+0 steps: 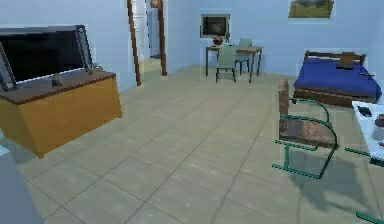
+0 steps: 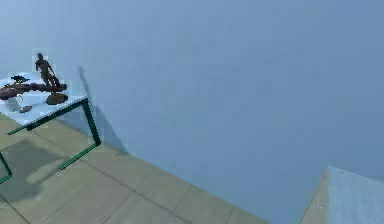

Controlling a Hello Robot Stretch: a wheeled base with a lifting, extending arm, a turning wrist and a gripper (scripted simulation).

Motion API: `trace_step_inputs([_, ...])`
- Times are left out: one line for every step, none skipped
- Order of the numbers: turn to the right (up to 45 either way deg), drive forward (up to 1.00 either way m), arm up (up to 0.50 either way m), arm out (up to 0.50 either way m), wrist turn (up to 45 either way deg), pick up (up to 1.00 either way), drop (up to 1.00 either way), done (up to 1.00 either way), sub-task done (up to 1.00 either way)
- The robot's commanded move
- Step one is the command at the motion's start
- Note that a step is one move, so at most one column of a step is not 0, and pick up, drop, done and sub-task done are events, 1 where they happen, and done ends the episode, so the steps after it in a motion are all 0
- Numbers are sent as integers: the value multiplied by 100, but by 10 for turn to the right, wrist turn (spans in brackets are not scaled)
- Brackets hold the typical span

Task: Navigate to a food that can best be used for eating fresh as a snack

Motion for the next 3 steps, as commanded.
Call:
trace_step_inputs([210,0,0,0,0,0,0,0,0])
trace_step_inputs([0,15,0,0,0,0,0,0,0])
trace_step_inputs([-240,0,0,0,0,0,0,0,0])
